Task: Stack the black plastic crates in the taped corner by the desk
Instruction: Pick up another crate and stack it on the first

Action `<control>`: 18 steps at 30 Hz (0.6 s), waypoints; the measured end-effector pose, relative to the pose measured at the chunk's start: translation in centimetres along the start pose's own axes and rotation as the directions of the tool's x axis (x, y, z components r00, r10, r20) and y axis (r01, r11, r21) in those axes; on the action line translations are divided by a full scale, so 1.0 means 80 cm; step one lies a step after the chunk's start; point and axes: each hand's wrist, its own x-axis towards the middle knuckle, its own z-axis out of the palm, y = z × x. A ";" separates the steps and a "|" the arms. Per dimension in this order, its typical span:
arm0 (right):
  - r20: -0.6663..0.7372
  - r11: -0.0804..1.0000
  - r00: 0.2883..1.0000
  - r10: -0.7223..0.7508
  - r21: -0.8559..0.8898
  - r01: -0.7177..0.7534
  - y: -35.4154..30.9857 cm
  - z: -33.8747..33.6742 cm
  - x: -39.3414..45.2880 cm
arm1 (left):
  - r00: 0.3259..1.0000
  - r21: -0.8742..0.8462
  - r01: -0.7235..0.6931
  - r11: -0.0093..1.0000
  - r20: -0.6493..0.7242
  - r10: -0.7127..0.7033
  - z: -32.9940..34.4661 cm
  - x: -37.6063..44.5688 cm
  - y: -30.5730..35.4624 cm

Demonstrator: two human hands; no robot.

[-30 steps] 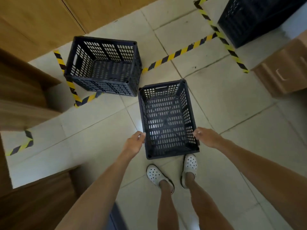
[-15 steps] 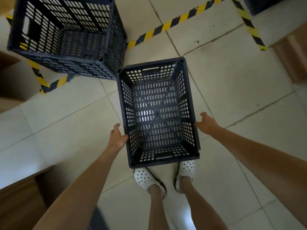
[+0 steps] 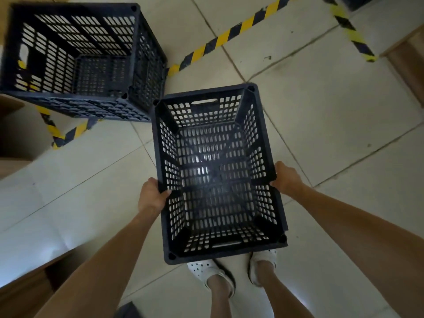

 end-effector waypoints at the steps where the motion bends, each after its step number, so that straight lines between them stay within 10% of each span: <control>1: 0.013 0.999 1.000 -0.015 -0.032 0.016 0.002 -0.012 -0.010 | 0.999 0.089 -0.046 0.995 -0.011 0.048 -0.014 -0.007 0.011; 9: 0.150 0.997 0.988 0.036 -0.075 -0.025 0.007 -0.125 -0.132 | 0.977 0.419 -0.214 0.882 0.102 0.189 -0.137 -0.087 0.139; 18: -0.013 0.995 0.998 -0.056 0.083 0.056 -0.017 -0.328 -0.267 | 0.918 0.517 -0.368 0.773 0.070 0.390 -0.289 -0.223 0.304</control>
